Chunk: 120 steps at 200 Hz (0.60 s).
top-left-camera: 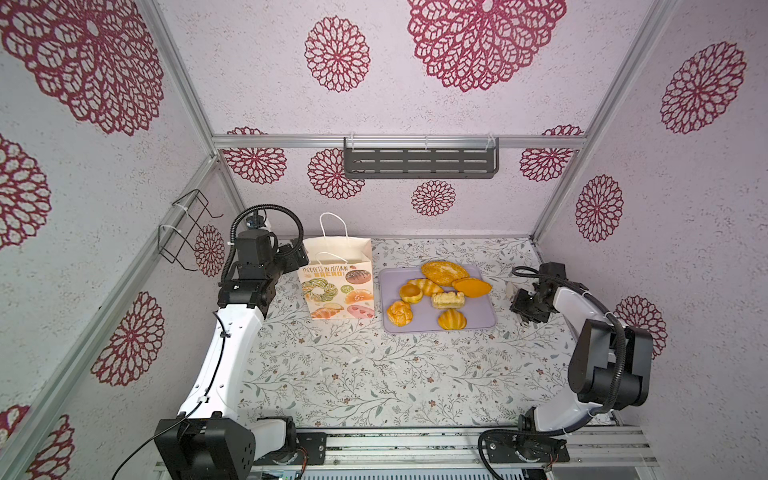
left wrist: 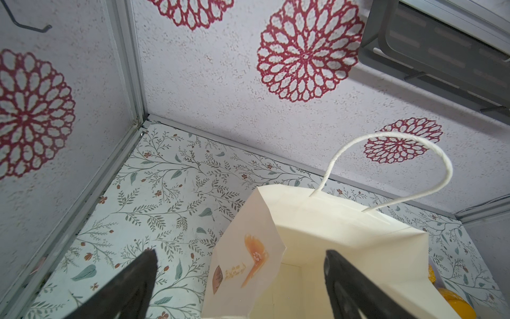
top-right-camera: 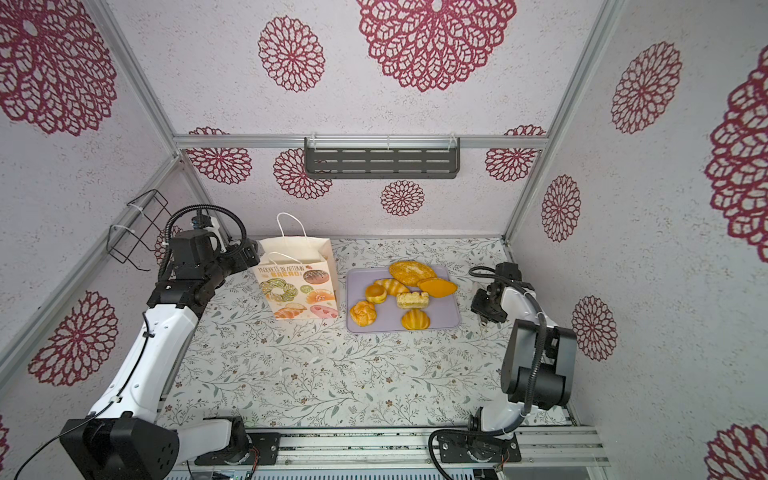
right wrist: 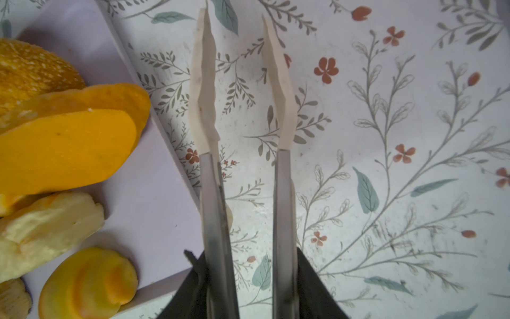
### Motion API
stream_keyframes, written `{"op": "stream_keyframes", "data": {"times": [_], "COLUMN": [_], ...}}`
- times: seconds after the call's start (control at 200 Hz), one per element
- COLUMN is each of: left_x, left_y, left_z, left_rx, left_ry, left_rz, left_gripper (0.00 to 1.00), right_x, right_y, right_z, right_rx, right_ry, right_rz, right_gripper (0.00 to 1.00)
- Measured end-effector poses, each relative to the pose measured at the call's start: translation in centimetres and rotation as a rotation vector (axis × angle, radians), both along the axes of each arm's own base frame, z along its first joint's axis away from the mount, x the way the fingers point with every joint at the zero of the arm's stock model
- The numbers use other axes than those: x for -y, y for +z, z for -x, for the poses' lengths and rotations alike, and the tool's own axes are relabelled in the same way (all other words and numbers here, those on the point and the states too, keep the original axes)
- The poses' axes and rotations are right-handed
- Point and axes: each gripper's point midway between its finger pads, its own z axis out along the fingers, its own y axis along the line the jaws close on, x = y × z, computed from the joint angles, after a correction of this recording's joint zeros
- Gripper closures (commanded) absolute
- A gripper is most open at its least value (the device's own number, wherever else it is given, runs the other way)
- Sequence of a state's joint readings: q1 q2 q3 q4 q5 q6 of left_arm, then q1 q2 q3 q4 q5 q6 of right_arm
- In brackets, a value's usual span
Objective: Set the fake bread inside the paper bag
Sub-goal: 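Move the tongs in the right gripper over the pale bun on the tray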
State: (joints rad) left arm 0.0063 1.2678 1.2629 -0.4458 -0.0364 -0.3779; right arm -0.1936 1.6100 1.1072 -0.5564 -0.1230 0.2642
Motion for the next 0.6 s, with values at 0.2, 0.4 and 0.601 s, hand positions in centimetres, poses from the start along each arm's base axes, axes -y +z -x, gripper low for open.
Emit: {"op": "stream_keyframes", "data": {"times": [0.2,0.4,0.601], "left_x": [0.0,0.0,0.1], "left_y": [0.1,0.6,0.7], "left_z": [0.1,0.4,0.3], "left_rx": [0.002,0.017,0.022], "left_ry": [-0.001,-0.002,-0.005], "left_rz": [0.0,0.001,0.004], "left_gripper": [0.03,0.03,0.03], "right_x": [-0.6,-1.5,-3.2], "right_y": [2.6,5.4,7.7], "right_z": [1.3,2.7,4.7], "right_rx": [0.029,0.072,0.123], "right_ry": [0.01,0.027,0.068], "right_rz": [0.0,0.007,0.003], "right_gripper": [0.57,0.56,0.56]}}
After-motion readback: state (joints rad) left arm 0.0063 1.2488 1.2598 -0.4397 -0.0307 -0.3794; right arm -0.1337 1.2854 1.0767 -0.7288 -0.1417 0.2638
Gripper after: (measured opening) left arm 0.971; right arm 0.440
